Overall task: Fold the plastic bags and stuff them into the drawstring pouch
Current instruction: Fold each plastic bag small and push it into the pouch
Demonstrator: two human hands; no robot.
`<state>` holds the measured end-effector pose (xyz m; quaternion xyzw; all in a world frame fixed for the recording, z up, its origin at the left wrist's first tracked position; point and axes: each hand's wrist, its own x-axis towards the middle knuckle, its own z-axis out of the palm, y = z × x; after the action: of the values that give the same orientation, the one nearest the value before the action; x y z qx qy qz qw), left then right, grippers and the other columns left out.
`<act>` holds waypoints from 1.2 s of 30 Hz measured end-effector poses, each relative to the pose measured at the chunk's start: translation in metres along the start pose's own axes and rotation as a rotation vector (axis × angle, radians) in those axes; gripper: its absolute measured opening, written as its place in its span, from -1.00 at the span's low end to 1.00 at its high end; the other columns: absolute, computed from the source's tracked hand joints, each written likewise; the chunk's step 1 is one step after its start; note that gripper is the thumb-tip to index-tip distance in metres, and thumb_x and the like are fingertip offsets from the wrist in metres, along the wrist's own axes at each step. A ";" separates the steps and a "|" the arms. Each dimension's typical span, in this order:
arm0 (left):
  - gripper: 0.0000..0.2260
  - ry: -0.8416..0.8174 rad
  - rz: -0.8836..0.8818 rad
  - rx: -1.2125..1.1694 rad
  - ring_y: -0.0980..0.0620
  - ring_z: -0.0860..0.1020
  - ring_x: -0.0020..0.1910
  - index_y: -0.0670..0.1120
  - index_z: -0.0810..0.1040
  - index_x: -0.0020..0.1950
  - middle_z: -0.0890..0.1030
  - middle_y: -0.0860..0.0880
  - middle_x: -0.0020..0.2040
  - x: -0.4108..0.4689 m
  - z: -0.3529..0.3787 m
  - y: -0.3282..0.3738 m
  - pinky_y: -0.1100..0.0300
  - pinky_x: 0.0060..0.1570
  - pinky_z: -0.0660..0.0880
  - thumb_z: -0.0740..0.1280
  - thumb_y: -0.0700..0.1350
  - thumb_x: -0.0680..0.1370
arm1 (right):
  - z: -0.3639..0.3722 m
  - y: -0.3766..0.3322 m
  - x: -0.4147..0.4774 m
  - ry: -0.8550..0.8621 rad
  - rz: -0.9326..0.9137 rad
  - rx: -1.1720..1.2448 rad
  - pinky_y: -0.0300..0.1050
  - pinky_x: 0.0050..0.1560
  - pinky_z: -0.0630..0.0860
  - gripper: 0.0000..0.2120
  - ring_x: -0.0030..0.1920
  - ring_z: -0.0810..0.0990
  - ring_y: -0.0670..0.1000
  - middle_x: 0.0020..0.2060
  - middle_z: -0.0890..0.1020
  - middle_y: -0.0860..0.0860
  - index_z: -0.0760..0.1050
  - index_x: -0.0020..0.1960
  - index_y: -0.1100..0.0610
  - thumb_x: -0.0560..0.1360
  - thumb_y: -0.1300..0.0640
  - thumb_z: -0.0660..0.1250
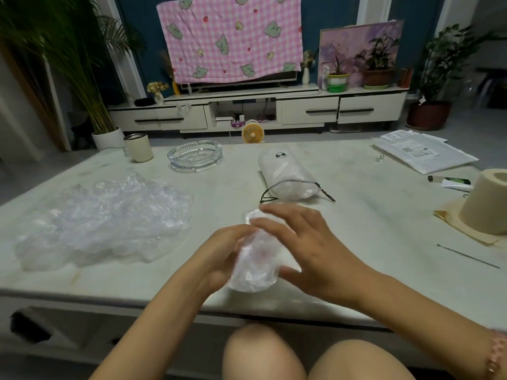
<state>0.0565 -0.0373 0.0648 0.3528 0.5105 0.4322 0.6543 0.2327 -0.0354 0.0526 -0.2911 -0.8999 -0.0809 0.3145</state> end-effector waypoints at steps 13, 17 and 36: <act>-0.73 0.153 0.338 0.271 -0.15 0.59 -0.05 -0.33 0.51 0.06 0.59 -0.32 -0.01 -0.004 0.006 -0.012 -0.05 -0.02 0.59 0.33 -0.12 0.55 | -0.004 -0.002 0.014 -0.209 0.619 0.996 -0.20 -0.10 0.45 -0.88 -0.21 0.53 -0.07 -0.26 0.61 0.17 0.59 -0.13 0.32 0.48 0.24 0.38; -0.50 -0.060 0.272 0.313 -0.06 0.63 0.01 -0.19 0.56 0.14 0.66 -0.13 0.02 -0.009 0.004 -0.008 0.02 -0.01 0.57 0.29 0.19 0.41 | -0.004 0.001 0.018 -0.284 0.736 0.955 -0.21 -0.16 0.39 -0.83 -0.27 0.48 -0.08 -0.32 0.56 0.05 0.56 -0.16 0.34 0.48 0.20 0.39; -0.81 0.103 0.437 0.307 0.05 0.51 -0.44 -0.18 0.52 -0.08 0.57 -0.09 -0.16 -0.018 0.011 -0.015 0.27 -0.45 0.46 0.24 -0.45 0.48 | 0.000 -0.004 0.007 -0.015 1.190 1.571 -0.34 -0.52 0.29 -0.68 -0.55 0.35 -0.13 -0.40 0.50 0.01 0.50 -0.18 0.18 0.46 0.52 0.11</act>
<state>0.0685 -0.0594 0.0606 0.5272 0.5145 0.4982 0.4573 0.2259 -0.0351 0.0573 -0.4053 -0.4064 0.7134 0.4020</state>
